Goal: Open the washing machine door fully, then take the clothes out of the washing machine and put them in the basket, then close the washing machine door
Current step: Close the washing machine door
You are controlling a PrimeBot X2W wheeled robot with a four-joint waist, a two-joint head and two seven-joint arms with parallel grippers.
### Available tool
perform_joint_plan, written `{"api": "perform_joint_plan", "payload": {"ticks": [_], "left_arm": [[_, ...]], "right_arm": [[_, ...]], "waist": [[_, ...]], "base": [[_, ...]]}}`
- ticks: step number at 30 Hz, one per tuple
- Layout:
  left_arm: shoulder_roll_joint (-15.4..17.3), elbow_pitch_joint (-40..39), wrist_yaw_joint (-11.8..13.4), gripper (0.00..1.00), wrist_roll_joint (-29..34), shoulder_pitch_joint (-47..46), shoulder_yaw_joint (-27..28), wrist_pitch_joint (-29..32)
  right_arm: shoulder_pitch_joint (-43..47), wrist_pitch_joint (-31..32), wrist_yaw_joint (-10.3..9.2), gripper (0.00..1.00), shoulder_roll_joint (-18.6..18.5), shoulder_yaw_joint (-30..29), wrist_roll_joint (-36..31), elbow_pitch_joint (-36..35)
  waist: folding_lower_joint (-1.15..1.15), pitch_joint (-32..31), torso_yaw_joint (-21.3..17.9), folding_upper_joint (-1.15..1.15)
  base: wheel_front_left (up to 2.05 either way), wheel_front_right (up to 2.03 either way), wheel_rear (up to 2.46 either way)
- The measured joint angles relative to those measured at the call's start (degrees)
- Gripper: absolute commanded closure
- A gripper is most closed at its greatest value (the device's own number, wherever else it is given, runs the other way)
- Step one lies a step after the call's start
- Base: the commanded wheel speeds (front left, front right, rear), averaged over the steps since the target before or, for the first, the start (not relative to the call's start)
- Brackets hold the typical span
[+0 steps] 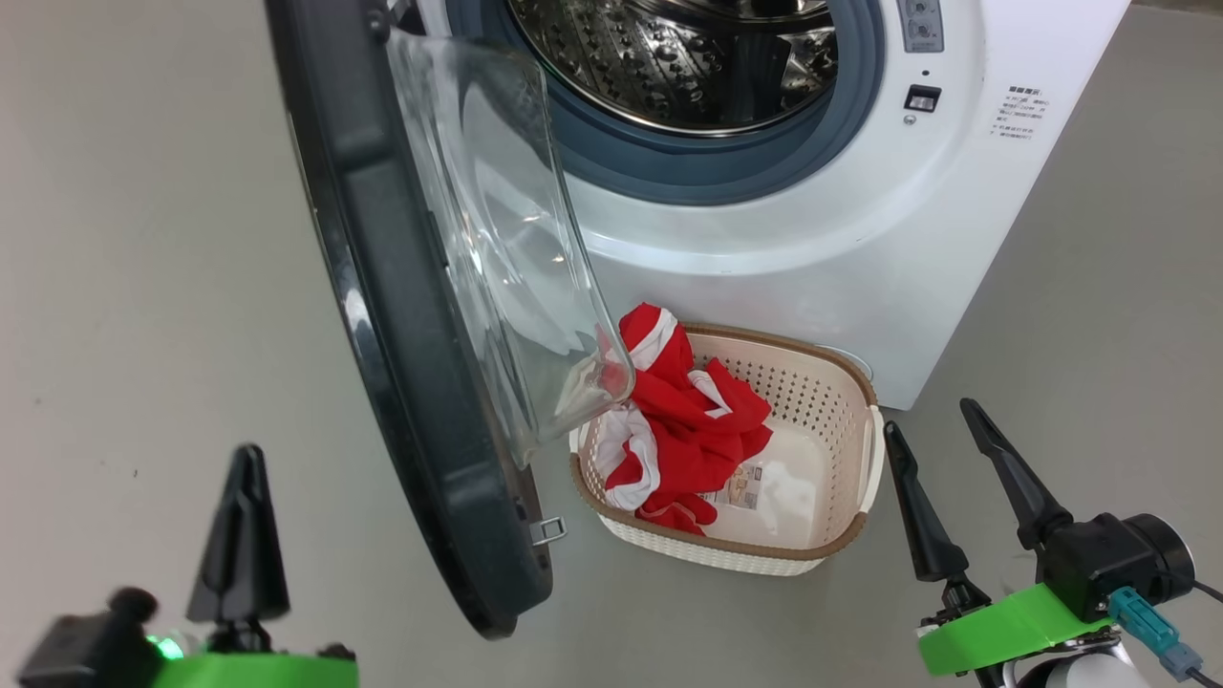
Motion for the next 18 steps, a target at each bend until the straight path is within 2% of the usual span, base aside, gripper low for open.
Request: {"api": "perform_joint_plan", "payload": {"ticks": [6,13,18], "left_arm": [[-0.51,-2.16,-0.67,1.0,-8.4,-3.33,2.12,2.0],[-1.77,-4.44,-1.47,1.0,-31.14,-8.39,5.25,9.83],[-2.12,-4.56,0.59,1.0,-43.81,-11.43,6.35,17.26]], "right_arm": [[0.0,0.0,0.0,0.0,0.0,-0.21,-0.01,0.0],[-0.01,0.0,0.0,0.0,0.0,-0.27,-0.01,-0.01],[-0.28,0.0,0.0,0.0,0.0,-0.31,-0.01,0.0]], "waist": [[0.0,0.01,0.11,0.0],[0.0,0.22,0.09,0.0],[0.0,0.48,-0.06,0.0]], "base": [[0.0,0.0,0.0],[0.0,0.0,0.0],[0.0,0.0,0.0]]}}
